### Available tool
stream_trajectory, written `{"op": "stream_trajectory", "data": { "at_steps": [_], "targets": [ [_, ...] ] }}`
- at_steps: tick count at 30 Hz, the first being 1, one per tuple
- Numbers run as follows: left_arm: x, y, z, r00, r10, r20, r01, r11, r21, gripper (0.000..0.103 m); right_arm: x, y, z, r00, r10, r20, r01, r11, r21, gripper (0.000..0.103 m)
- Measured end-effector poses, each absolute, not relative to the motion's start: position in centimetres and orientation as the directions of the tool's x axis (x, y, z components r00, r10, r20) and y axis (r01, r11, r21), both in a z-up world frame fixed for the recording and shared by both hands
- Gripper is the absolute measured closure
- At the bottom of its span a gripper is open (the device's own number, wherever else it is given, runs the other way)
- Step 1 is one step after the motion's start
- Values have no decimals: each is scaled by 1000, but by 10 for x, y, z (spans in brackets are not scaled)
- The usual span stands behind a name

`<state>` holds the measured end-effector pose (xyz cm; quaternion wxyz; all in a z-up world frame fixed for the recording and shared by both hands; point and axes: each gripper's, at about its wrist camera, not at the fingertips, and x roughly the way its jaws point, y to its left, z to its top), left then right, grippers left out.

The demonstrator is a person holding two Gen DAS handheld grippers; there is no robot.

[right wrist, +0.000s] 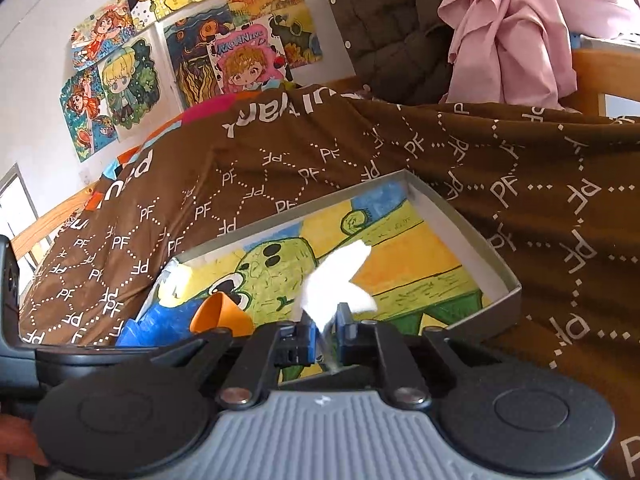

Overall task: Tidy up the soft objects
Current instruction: 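Carry the orange piece and white tissue over the cartoon box lid with both tools, then open both tools to drop the orange piece and tissue into the lid, then grasp the grey face mask with the left tool while the right tool reaches the striped cloth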

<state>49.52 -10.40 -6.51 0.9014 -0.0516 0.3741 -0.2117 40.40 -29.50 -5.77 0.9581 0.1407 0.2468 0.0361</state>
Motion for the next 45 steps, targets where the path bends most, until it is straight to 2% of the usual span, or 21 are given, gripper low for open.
{"op": "stream_trajectory", "data": {
  "at_steps": [4, 7, 9, 12, 17, 20, 23, 29, 34, 45],
  "targets": [
    [492, -102, -64, 626, -428, -652, 335, 903, -271, 83, 404, -297, -56, 873, 139, -468, 5, 956, 293, 80],
    [487, -98, -63, 630, -421, -653, 315, 907, -280, 79, 403, -300, -53, 868, 127, -480, 14, 960, 280, 61],
    [484, -93, -61, 634, -434, -640, 315, 901, -299, 77, 400, -304, -49, 870, 100, -484, 38, 963, 266, 57],
    [476, -86, -54, 657, -445, -609, 318, 895, -312, 65, 392, -315, -39, 873, 91, -479, 56, 957, 284, 49],
    [459, -76, -35, 698, -452, -555, 307, 890, -338, 42, 370, -324, -17, 892, 75, -446, 44, 967, 251, 26],
    [444, -74, -18, 726, -457, -514, 318, 886, -339, 35, 350, -326, -3, 902, 81, -423, 25, 970, 240, 15],
    [424, -73, -1, 757, -452, -472, 329, 888, -322, 25, 326, -326, 8, 912, 68, -405, 24, 976, 217, 8],
    [379, -71, 28, 794, -447, -411, 337, 887, -314, 11, 276, -328, 29, 933, 46, -358, 23, 982, 186, 0],
    [333, -69, 42, 824, -426, -373, 341, 899, -274, 2, 223, -327, 33, 951, 24, -309, 33, 983, 179, 0],
    [254, -62, 37, 814, -432, -387, 352, 898, -264, 1, 136, -318, 18, 949, -5, -316, 48, 990, 129, 0]
  ]
}}
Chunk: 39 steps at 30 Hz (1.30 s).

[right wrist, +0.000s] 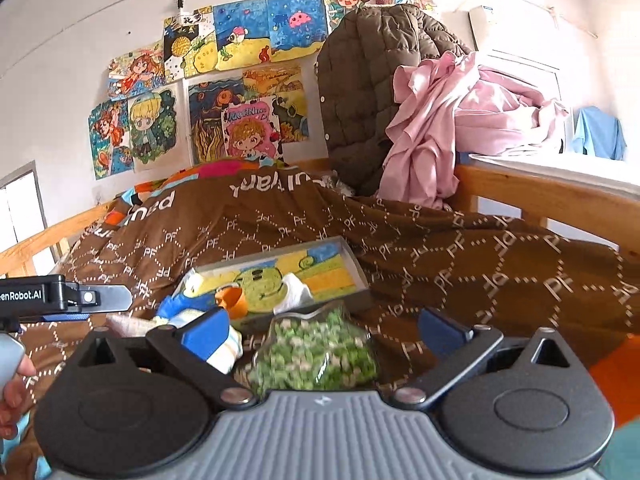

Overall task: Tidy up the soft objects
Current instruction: 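Grasp the grey face mask with the left tool while the right tool reaches the striped cloth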

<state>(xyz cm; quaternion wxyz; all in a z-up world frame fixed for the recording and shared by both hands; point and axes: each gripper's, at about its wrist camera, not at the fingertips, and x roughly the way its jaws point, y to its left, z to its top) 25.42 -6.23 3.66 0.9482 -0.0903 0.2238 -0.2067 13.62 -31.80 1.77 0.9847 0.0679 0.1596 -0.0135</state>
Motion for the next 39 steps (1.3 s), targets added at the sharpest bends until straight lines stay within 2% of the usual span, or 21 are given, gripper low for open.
{"op": "stream_trajectory", "data": {
  "at_steps": [6, 13, 25, 36, 39],
  "targets": [
    [228, -56, 21, 799, -438, -412, 350, 896, -273, 1, 115, -312, 8, 927, -16, -374, 57, 993, 100, 0],
    [212, -57, 0, 754, -457, -472, 396, 889, -228, 1, 112, -313, -16, 835, -33, -550, 90, 993, 77, 0],
    [211, -64, -34, 685, -481, -548, 501, 856, -126, 1, 135, -311, -40, 746, 15, -665, 52, 995, 81, 0],
    [233, -78, -51, 592, -532, -605, 605, 790, -103, 1, 153, -306, -59, 680, 64, -730, 3, 996, 89, 0],
    [239, -79, -54, 579, -542, -609, 600, 789, -132, 1, 157, -302, -62, 673, 61, -738, -14, 998, 69, 0]
  ]
}}
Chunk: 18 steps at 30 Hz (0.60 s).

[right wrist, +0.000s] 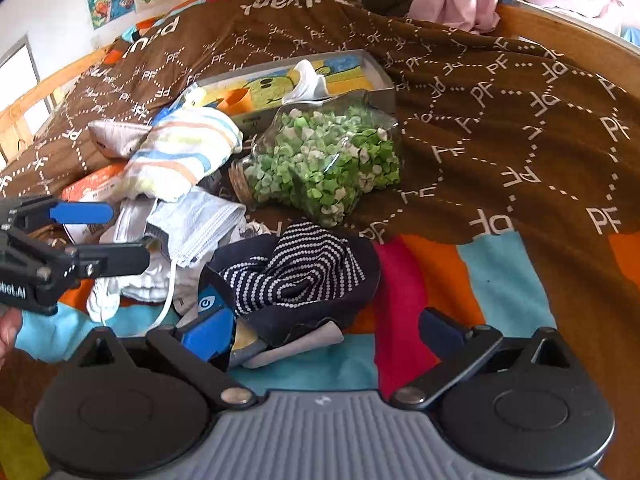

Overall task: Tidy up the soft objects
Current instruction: 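Grasp the grey face mask with the left tool while the right tool reaches the striped cloth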

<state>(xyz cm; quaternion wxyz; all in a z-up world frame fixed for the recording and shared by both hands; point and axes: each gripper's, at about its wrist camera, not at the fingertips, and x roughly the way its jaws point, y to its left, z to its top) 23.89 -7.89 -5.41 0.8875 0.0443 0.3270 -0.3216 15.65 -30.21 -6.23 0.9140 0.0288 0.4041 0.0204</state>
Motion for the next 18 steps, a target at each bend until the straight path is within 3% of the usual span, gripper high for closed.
{"op": "stream_trajectory", "data": {
  "at_steps": [13, 18],
  "targets": [
    [260, -95, -65, 564, -501, -657, 480, 846, -234, 1, 165, -291, -72, 673, 76, -735, -67, 997, 42, 0],
    [264, -98, -67, 560, -484, -672, 423, 865, -271, 7, 169, -291, -76, 680, 68, -730, -60, 998, 37, 0]
  ]
}}
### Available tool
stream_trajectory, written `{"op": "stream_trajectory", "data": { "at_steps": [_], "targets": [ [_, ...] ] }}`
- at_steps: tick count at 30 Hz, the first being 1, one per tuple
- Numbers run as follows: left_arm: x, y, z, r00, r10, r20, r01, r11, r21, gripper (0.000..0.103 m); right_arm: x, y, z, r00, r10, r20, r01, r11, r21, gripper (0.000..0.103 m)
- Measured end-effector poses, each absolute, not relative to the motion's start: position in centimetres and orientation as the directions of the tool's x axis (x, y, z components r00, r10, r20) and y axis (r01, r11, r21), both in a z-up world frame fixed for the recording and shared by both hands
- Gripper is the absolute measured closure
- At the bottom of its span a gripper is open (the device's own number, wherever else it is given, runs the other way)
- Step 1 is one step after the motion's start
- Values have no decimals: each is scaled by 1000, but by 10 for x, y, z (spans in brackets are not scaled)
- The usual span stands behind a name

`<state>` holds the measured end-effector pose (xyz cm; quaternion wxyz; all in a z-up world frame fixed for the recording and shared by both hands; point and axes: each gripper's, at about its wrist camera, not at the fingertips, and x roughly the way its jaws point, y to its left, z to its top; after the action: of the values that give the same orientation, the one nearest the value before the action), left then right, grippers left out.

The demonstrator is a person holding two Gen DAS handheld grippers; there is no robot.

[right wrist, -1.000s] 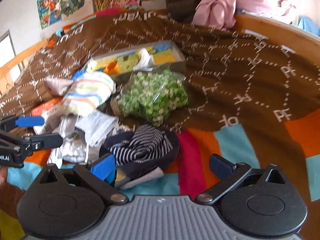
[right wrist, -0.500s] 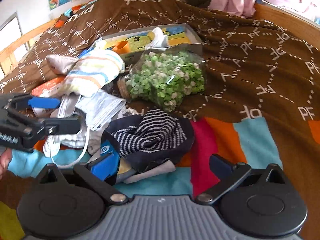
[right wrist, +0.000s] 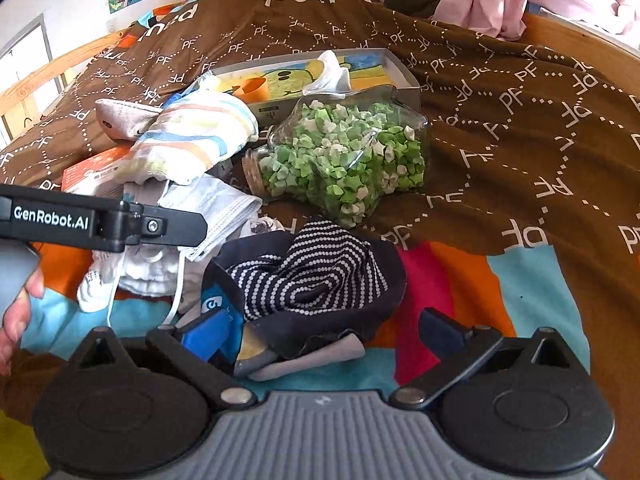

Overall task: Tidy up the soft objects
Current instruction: 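Grasp the grey face mask with the left tool while the right tool reaches the striped cloth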

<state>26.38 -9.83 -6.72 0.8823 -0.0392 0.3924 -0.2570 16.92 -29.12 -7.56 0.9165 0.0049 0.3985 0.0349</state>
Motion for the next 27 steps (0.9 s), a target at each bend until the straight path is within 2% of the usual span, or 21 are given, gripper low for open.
{"op": "stream_trajectory", "data": {
  "at_steps": [9, 13, 16, 19, 22, 27],
  "targets": [
    [272, -95, -67, 549, -489, -678, 343, 871, -350, 22, 174, -290, -77, 691, 62, -720, -56, 998, 32, 1],
    [274, -92, -70, 542, -514, -665, 335, 858, -390, 40, 174, -291, -77, 698, 57, -714, -50, 998, 31, 1],
    [275, -92, -73, 540, -523, -660, 328, 852, -408, 40, 173, -291, -76, 702, 54, -710, -44, 998, 32, 1],
    [276, -87, -77, 531, -556, -640, 296, 829, -475, 41, 174, -292, -76, 700, 53, -712, -42, 999, 33, 1],
    [279, -78, -80, 522, -592, -614, 241, 793, -560, 33, 175, -291, -76, 700, 51, -712, -42, 999, 31, 1],
    [287, -66, -88, 505, -627, -594, 140, 738, -660, 31, 176, -290, -77, 702, 48, -710, -38, 999, 30, 1]
  ]
}}
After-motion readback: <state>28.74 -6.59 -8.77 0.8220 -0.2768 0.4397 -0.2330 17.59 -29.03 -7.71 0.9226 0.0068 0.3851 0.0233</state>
